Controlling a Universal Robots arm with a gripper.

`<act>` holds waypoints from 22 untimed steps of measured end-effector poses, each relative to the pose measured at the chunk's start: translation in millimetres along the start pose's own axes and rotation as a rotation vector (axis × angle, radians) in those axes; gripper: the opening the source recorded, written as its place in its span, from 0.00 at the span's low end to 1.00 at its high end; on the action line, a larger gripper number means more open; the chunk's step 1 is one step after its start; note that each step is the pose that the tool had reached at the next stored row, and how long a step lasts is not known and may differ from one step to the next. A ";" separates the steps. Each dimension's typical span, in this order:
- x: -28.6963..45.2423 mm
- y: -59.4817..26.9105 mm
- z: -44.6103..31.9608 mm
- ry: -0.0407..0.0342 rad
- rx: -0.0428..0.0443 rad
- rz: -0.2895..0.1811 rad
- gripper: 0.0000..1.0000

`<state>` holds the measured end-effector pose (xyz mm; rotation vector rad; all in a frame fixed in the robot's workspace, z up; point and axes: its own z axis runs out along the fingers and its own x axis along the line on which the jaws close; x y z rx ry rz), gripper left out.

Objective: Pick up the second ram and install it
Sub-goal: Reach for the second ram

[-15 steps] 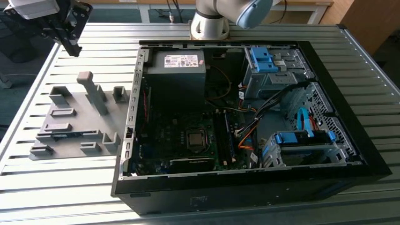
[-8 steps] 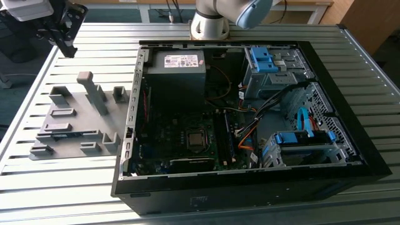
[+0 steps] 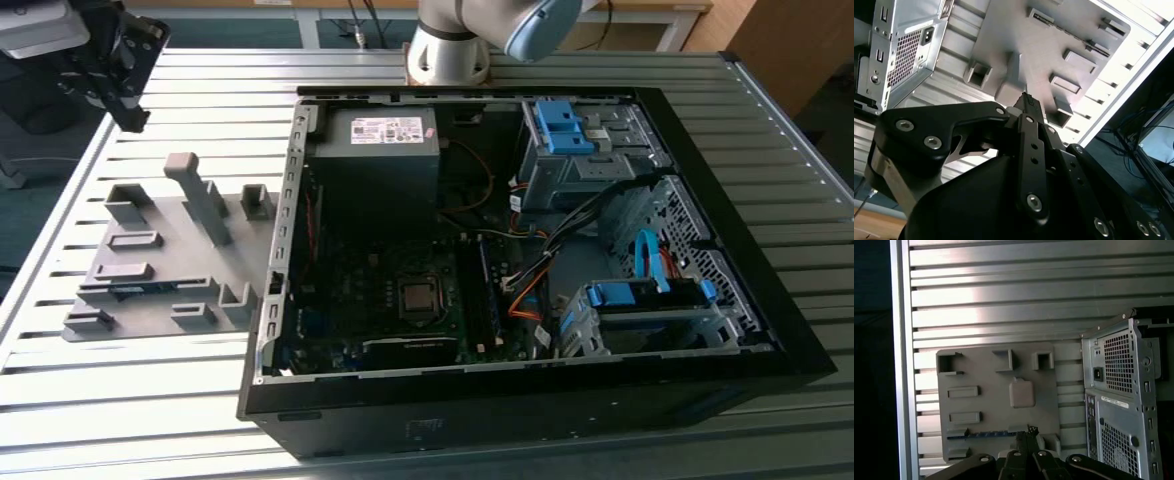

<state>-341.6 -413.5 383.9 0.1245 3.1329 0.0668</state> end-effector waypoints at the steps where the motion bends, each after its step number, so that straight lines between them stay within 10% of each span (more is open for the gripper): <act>1: 0.4 -2.0 -0.1 0.0002 0.0001 -0.001 0.11; 22: 36.2 -25.6 -0.2 0.0002 0.0001 -0.004 0.11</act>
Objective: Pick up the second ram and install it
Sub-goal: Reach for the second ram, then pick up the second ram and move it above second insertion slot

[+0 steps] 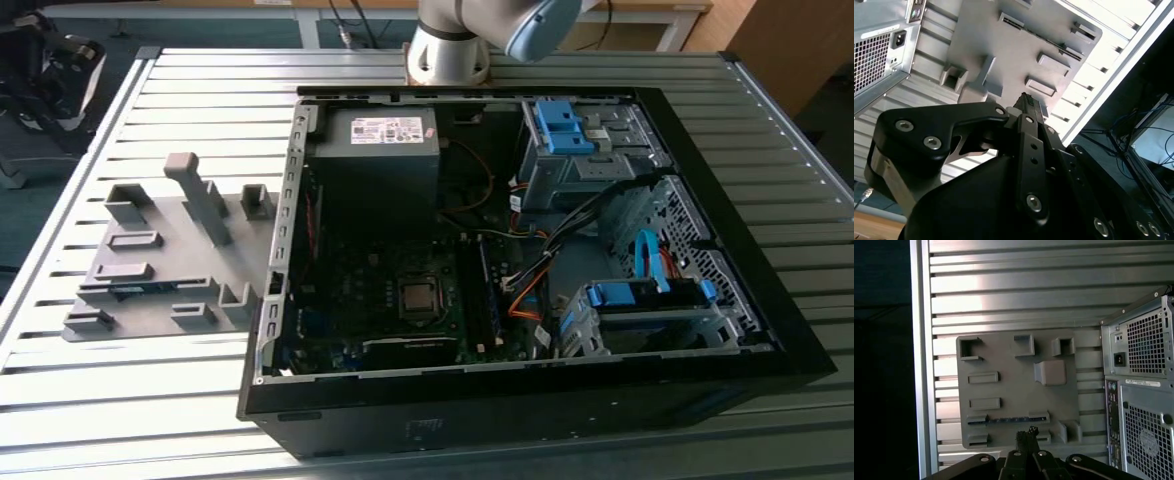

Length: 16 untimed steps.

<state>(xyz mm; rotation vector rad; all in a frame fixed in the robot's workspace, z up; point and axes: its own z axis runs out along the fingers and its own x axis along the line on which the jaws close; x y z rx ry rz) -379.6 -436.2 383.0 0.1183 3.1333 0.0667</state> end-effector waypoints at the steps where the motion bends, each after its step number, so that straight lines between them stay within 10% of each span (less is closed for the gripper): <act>1: 1.9 -0.7 0.0 0.0000 -0.0001 0.000 0.11; 16: 7.2 -2.2 0.0 0.0000 0.0000 0.000 0.11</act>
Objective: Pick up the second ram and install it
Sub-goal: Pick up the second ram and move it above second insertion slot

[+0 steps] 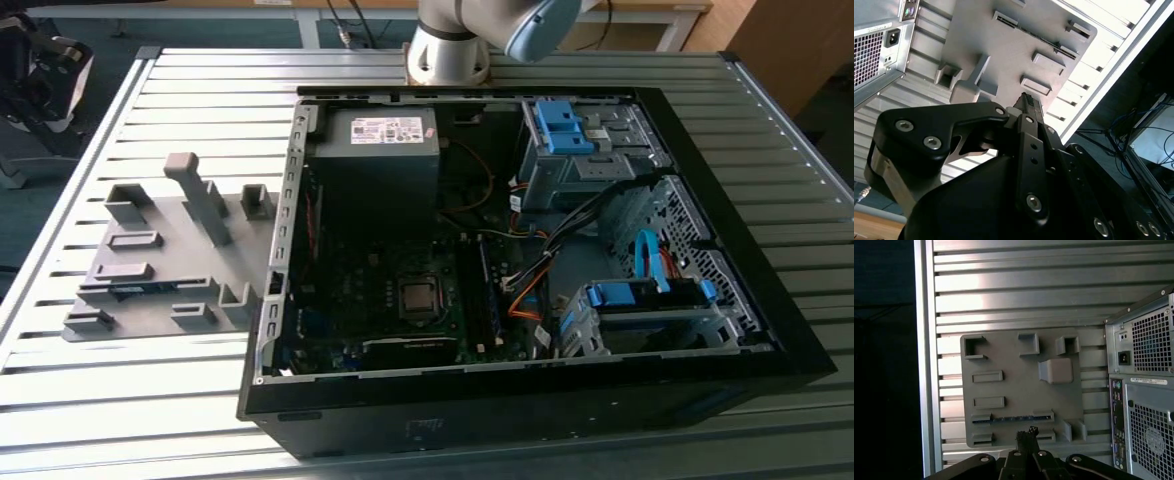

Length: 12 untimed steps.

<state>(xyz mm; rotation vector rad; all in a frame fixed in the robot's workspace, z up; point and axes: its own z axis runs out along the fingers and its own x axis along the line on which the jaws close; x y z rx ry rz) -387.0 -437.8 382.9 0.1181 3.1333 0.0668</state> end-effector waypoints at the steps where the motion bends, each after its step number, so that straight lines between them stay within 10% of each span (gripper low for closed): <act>1: 0.0 0.0 0.0 0.0000 0.0000 -0.001 0.11; 12: 0.1 -0.1 0.0 0.0019 -0.0002 -0.045 0.11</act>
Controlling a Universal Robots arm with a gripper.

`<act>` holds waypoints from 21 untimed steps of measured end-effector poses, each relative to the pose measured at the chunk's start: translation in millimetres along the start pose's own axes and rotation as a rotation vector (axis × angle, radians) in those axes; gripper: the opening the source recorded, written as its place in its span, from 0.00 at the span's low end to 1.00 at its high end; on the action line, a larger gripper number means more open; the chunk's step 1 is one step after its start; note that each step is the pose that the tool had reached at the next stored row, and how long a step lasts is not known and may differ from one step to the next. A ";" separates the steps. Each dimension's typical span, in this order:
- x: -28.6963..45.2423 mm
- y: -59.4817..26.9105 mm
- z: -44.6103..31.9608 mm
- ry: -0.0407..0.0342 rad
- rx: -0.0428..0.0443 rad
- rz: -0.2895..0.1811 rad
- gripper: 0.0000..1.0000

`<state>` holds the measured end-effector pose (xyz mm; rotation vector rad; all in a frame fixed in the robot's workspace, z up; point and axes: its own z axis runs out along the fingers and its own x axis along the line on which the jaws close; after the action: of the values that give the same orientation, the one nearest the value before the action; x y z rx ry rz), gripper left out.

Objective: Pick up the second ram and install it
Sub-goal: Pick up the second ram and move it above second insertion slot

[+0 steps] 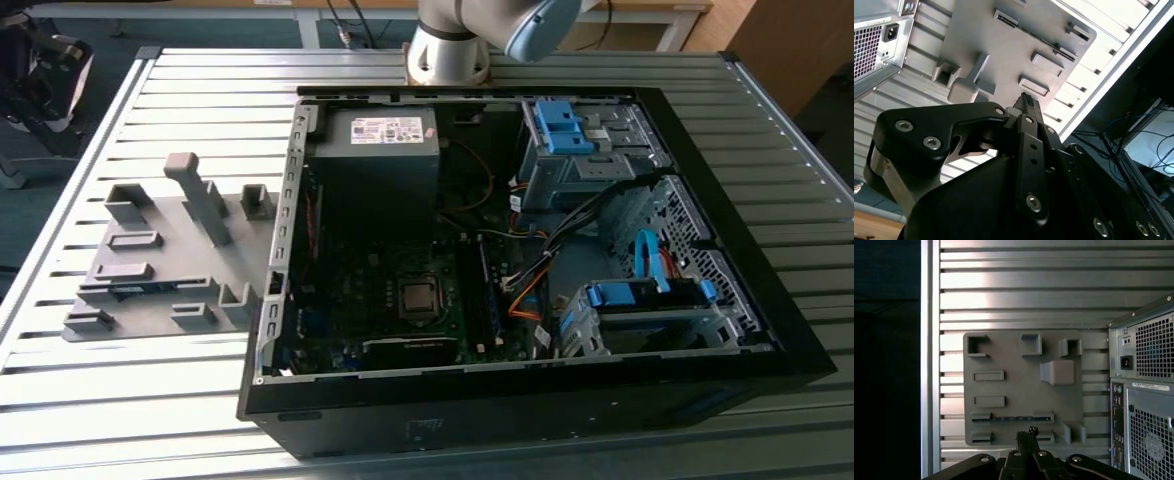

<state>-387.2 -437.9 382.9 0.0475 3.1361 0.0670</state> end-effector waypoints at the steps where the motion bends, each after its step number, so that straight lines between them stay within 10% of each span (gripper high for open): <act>1: 0.0 0.0 0.0 0.0003 0.0000 -0.007 0.11; 21: 0.7 0.0 0.1 0.0064 -0.0005 -0.150 0.11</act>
<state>-387.9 -437.9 382.7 -0.1872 3.1341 0.0673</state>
